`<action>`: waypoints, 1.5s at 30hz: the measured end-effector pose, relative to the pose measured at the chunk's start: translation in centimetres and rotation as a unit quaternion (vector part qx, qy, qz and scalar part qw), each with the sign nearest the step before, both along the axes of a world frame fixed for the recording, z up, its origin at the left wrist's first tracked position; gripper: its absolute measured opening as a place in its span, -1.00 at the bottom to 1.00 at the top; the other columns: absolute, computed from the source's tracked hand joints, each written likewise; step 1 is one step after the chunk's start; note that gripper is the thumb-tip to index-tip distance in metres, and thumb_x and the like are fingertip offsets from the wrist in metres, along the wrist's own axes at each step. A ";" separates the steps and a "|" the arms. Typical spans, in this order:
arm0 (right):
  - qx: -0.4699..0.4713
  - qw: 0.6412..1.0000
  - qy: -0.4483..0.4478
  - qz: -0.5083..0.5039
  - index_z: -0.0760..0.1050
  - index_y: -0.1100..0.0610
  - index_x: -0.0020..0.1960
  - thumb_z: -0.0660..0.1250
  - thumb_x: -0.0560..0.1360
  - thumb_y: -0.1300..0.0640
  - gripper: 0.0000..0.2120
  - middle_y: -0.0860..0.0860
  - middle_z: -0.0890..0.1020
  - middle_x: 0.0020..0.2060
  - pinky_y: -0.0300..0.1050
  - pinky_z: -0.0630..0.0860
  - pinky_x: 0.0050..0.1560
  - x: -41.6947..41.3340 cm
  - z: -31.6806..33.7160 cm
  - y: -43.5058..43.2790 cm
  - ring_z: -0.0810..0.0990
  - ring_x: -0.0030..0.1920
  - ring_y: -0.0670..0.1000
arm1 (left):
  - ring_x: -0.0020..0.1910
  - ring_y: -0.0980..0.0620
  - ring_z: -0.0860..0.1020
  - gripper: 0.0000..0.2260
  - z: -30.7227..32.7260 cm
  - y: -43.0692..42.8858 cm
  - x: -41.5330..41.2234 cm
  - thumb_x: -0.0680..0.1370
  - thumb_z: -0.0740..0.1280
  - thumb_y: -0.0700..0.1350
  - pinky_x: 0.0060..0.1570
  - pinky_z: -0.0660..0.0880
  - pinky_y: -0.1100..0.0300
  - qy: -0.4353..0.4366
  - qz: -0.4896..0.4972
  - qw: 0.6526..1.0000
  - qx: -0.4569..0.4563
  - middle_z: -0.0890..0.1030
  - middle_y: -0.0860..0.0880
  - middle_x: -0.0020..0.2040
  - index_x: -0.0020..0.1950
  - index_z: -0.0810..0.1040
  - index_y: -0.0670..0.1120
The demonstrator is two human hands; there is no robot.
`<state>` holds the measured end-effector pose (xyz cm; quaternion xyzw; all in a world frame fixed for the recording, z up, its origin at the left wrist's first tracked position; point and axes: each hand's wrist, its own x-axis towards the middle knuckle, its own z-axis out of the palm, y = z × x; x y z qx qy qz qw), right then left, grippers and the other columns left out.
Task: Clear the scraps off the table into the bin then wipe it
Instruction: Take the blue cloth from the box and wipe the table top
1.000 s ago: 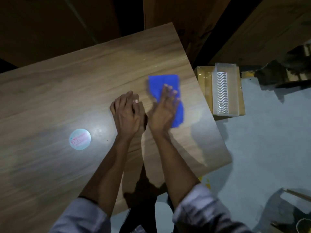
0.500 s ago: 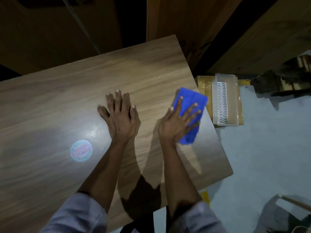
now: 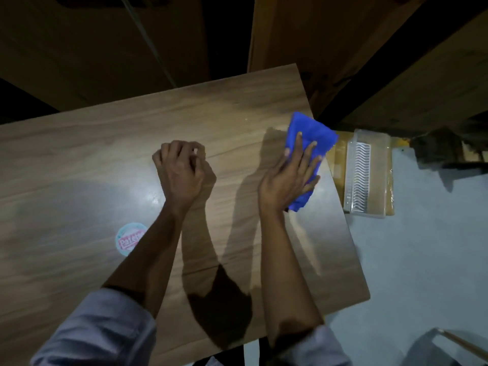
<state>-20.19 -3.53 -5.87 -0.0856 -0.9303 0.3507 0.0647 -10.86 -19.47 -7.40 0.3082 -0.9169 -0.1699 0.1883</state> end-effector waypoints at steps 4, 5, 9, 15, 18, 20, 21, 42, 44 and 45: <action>0.160 0.982 -0.037 0.098 0.25 -0.12 0.61 -0.04 0.71 -0.05 -0.52 -0.04 0.20 0.63 0.54 -0.12 0.50 -3.4 -4.0 -2.9 0.00 0.64 0.26 | 0.46 -0.11 0.37 -0.64 -1.7 -0.7 -1.8 0.65 0.22 -0.03 0.39 0.20 -0.06 -0.030 -0.012 0.999 -0.002 0.48 -0.09 0.45 0.42 0.51 -0.08; 0.179 0.973 -0.013 0.148 0.25 -0.10 0.61 -0.07 0.69 -0.05 -0.49 -0.02 0.22 0.63 0.53 -0.08 0.51 -3.4 -4.2 -4.1 0.04 0.63 0.28 | 0.49 -0.09 0.35 -0.63 -2.0 -0.4 -2.0 0.67 0.21 -0.02 0.41 0.18 -0.05 -0.025 -0.004 1.000 0.010 0.46 -0.07 0.49 0.45 0.49 -0.08; 0.203 0.908 0.044 0.363 0.26 -0.06 0.61 -0.09 0.66 -0.09 -0.45 -0.01 0.29 0.59 0.35 0.11 0.56 -0.7 -3.4 -9.2 0.14 0.62 0.24 | 0.51 -0.06 0.37 -0.66 -1.9 -0.3 -2.1 0.69 0.17 -0.06 0.43 0.21 -0.05 -0.006 0.023 0.999 0.029 0.49 -0.07 0.48 0.42 0.52 -0.11; 0.141 0.972 0.057 0.181 0.41 -0.04 0.53 0.19 0.59 -0.01 -0.49 -0.03 0.42 0.53 0.33 0.23 0.50 -3.2 -4.4 -0.3 0.27 0.58 0.18 | 0.55 -0.07 0.31 -0.58 -1.3 -0.3 -2.2 0.66 0.16 0.00 0.45 0.19 -0.07 -0.047 0.008 0.999 0.023 0.42 -0.07 0.54 0.48 0.46 -0.11; 0.161 0.981 0.001 0.107 0.33 -0.06 0.58 0.13 0.62 -0.08 -0.47 -0.04 0.33 0.58 0.41 0.12 0.52 -7.1 -4.1 0.2 0.16 0.62 0.21 | 0.64 -0.10 0.12 -0.48 -1.2 -0.1 -2.4 0.65 0.14 0.10 0.56 0.02 -0.14 -0.111 0.016 0.994 -0.006 0.24 -0.08 0.64 0.59 0.32 -0.06; 0.198 0.965 -0.004 0.175 0.21 -0.08 0.63 0.08 0.64 -0.10 -0.44 -0.06 0.23 0.62 0.39 0.04 0.56 -9.7 -3.6 -3.2 0.07 0.64 0.21 | 0.67 -0.10 -0.02 -0.43 -1.4 -0.3 -2.7 0.65 0.12 0.14 0.60 -0.10 -0.20 -0.134 0.026 0.991 -0.007 0.11 -0.09 0.68 0.64 0.23 -0.02; 0.208 0.953 0.003 0.220 0.18 -0.08 0.64 0.08 0.64 -0.10 -0.43 -0.07 0.21 0.63 0.38 0.01 0.57 -10.6 -3.3 -5.0 0.05 0.64 0.21 | 0.68 -0.10 -0.03 -0.43 -1.5 -0.4 -2.7 0.65 0.12 0.14 0.60 -0.09 -0.22 -0.133 0.026 0.991 -0.002 0.10 -0.09 0.68 0.64 0.22 -0.01; 0.150 0.893 0.037 0.423 0.42 -0.12 0.50 0.27 0.55 0.21 -0.45 -0.09 0.28 0.60 0.38 -0.05 0.57 -6.9 -2.3 -12.5 0.04 0.65 0.20 | 0.63 -0.17 0.15 -0.58 -1.3 -2.7 -0.6 0.67 0.12 0.02 0.50 0.06 -0.17 -0.148 0.127 0.980 -0.047 0.22 -0.16 0.63 0.53 0.39 0.00; 0.128 0.851 0.038 0.509 0.44 -0.13 0.48 0.27 0.54 0.24 -0.45 -0.09 0.35 0.57 0.29 -0.06 0.61 -4.4 -2.2 -13.3 0.08 0.65 0.15 | 0.62 -0.18 0.17 -0.57 -1.1 -2.2 0.6 0.67 0.08 0.01 0.49 0.09 -0.18 -0.146 0.124 0.981 -0.029 0.25 -0.16 0.62 0.52 0.42 -0.03; 0.097 0.836 0.011 0.541 0.47 -0.11 0.46 0.27 0.55 0.25 -0.47 -0.07 0.41 0.53 0.23 -0.03 0.62 -2.9 -1.8 -13.1 0.15 0.63 0.11 | 0.62 -0.19 0.18 -0.56 -0.8 -1.8 1.1 0.65 0.08 -0.02 0.49 0.11 -0.20 -0.140 0.127 0.982 -0.019 0.28 -0.16 0.61 0.49 0.44 -0.05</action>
